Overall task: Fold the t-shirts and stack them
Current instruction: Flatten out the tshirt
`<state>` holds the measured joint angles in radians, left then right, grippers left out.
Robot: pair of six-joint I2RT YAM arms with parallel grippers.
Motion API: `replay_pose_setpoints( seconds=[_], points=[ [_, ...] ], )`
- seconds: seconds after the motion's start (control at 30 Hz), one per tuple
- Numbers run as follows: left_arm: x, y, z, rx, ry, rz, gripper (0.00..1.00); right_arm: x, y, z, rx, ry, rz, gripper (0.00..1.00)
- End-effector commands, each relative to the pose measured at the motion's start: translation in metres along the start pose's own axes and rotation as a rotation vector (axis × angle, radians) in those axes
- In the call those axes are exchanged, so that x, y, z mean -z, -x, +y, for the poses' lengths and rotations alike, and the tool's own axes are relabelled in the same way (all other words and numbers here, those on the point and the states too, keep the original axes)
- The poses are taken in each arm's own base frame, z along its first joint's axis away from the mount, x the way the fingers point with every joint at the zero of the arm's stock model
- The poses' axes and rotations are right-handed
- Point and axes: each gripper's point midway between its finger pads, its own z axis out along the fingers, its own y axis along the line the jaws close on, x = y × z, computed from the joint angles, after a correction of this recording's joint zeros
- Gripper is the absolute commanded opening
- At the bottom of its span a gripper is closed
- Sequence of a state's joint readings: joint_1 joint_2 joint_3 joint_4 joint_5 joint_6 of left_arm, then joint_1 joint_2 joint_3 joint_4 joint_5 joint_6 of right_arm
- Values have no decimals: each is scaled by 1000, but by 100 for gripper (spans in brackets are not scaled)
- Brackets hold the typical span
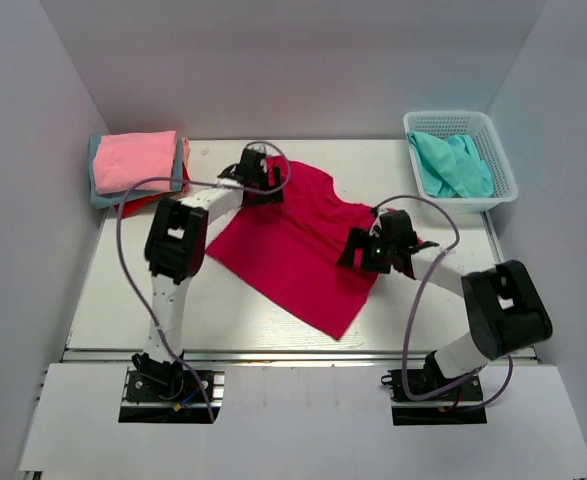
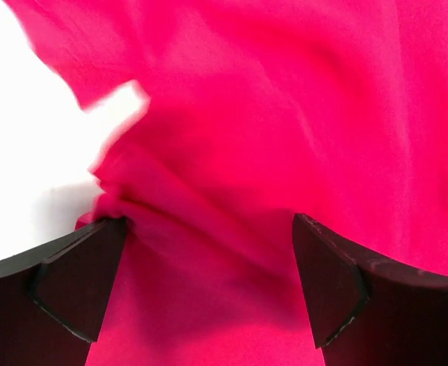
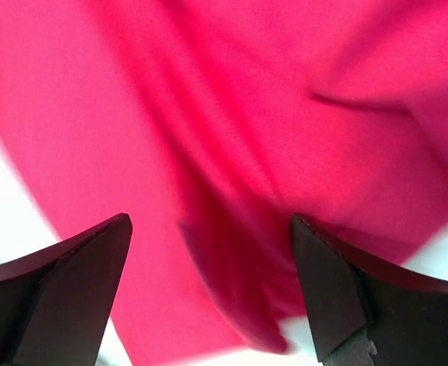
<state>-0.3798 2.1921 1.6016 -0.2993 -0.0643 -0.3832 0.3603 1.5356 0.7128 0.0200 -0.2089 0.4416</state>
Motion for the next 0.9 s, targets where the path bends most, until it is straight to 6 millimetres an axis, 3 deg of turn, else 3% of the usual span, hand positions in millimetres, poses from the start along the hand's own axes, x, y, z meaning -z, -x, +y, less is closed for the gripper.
replay_pose_setpoints(
  seconds=[0.0, 0.07, 0.13, 0.2, 0.23, 0.27, 0.37, 0.43, 0.47, 0.5, 0.53, 0.57, 0.6, 0.63, 0.67, 0.7, 0.73, 0.77, 0.8, 0.87],
  points=[
    [-36, 5, 4, -40, 31, 64, 100, 30, -123, 15, -28, 116, 396, 90],
    [-51, 24, -22, -72, -88, 43, 100, 54, -152, 47, 111, 247, 457, 90],
    [-48, 39, -53, -120, -226, -3, 100, 68, -161, 62, 195, 324, 475, 90],
    [-36, 52, -81, -179, -318, -56, 100, 74, -165, 72, 285, 368, 474, 90],
    [-31, 48, -88, -203, -373, -55, 100, 76, -156, 80, 321, 386, 435, 90],
    [-24, 61, -96, -220, -410, -109, 100, 75, -151, 80, 362, 390, 417, 90],
    [4, 83, -99, -237, -403, -168, 100, 67, -112, 97, 466, 393, 295, 90],
    [14, 88, -87, -240, -336, -179, 100, 58, -69, 106, 494, 320, 164, 90],
    [35, 100, -85, -248, -315, -206, 100, 56, -57, 106, 481, 284, 126, 90],
    [44, 108, -77, -241, -263, -233, 100, 48, -29, 96, 468, 160, 46, 90],
    [47, 97, -67, -237, -227, -215, 100, 46, -17, 95, 457, 123, 14, 90],
    [58, 98, -61, -233, -203, -225, 100, 50, 7, 103, 423, 99, -49, 90],
    [88, 117, -58, -215, -178, -299, 100, 41, 23, 80, 370, -33, -89, 90],
    [88, 94, -47, -216, -155, -254, 100, 39, 30, 79, 325, -61, -105, 90],
    [96, 89, -42, -215, -147, -259, 100, 39, 47, 84, 301, -70, -144, 90],
    [102, 83, -39, -176, -143, -257, 100, 28, 48, 73, 267, -103, -119, 90],
    [109, 58, -27, -155, -122, -218, 100, 23, 50, 74, 222, -105, -111, 90],
    [111, 46, -25, -136, -132, -205, 100, 22, 59, 80, 203, -92, -117, 90],
    [106, 12, -21, -106, -158, -130, 100, 9, 63, 72, 178, -113, -97, 90],
    [113, -9, -24, -91, -207, -89, 100, 4, 70, 70, 136, -118, -95, 90]
  ],
)
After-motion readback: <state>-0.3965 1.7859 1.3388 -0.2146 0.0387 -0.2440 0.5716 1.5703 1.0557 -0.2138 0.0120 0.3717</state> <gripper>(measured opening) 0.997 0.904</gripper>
